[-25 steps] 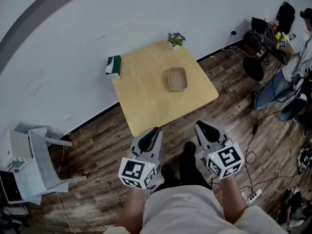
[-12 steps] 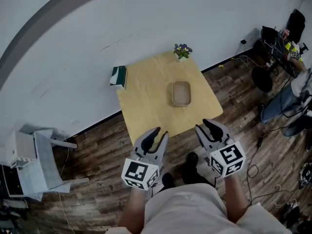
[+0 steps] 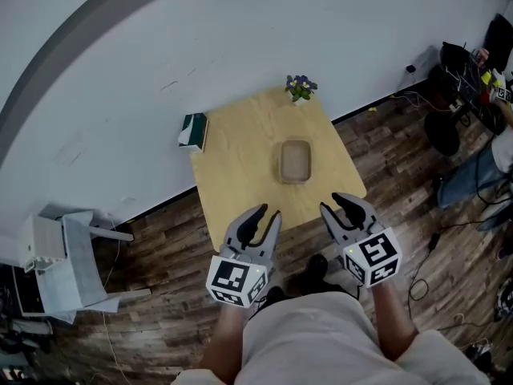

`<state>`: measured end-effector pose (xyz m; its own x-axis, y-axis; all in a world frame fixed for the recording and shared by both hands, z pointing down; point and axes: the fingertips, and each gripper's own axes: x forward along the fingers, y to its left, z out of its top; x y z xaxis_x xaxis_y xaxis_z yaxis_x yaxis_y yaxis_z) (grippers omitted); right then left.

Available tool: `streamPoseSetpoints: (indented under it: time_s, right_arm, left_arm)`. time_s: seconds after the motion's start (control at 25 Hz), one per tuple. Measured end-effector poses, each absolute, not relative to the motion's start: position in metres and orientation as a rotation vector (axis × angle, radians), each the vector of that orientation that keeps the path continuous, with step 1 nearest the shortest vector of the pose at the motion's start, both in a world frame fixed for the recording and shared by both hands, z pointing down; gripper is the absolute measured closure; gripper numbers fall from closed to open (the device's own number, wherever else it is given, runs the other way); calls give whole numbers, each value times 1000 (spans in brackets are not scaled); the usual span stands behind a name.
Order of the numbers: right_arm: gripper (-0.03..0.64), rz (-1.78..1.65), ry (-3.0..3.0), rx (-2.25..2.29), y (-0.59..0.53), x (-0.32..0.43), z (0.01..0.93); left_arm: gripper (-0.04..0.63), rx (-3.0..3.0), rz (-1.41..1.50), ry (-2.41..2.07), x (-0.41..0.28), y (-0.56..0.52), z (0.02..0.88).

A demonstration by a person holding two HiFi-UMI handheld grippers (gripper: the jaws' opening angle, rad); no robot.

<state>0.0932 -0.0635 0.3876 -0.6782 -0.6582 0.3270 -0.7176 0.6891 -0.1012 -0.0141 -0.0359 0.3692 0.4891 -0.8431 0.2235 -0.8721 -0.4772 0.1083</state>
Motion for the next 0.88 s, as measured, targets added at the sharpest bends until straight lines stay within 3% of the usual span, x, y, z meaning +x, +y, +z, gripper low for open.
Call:
streamPoseSetpoints:
  time_s: [0.88]
  right_arm:
    - [503, 236, -2534, 951, -108, 83, 427]
  left_arm:
    - [500, 2452, 251, -1452, -12, -82, 393]
